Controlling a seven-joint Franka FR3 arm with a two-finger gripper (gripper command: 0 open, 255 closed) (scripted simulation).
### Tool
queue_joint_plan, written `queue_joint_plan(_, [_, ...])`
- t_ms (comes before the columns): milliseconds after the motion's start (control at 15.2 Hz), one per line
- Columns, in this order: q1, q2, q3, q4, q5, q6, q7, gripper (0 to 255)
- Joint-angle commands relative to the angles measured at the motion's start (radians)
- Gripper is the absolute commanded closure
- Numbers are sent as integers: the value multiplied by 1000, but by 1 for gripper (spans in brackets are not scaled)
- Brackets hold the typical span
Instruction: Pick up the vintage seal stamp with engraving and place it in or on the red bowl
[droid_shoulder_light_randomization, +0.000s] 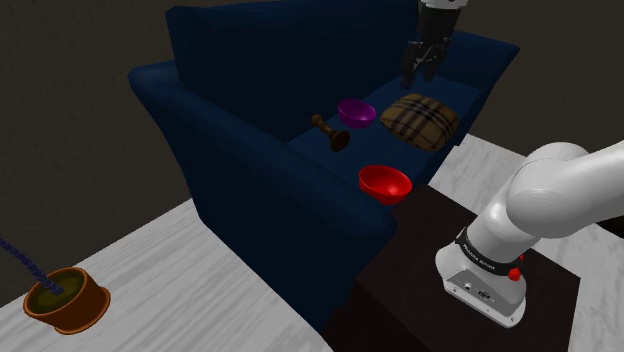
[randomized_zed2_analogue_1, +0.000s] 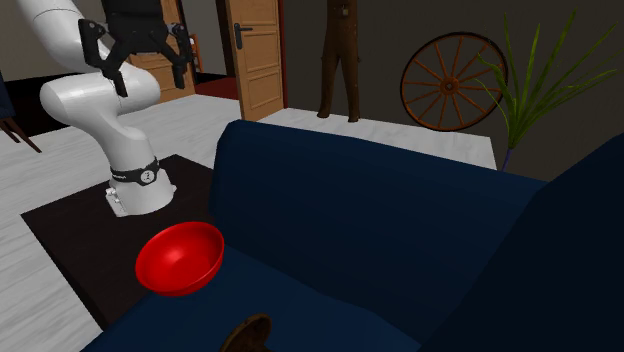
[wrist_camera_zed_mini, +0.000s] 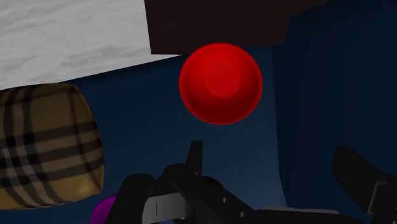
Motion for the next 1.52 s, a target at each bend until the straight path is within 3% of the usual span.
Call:
queue_joint_plan(0, [0, 61, -8, -5, -6, 70, -4, 0])
queue_joint_plan(726, [-3, 432, -59, 60, -16, 392, -42, 0])
queue_joint_plan(1452, [-21, 852, -81, 291, 29, 594, -97, 0])
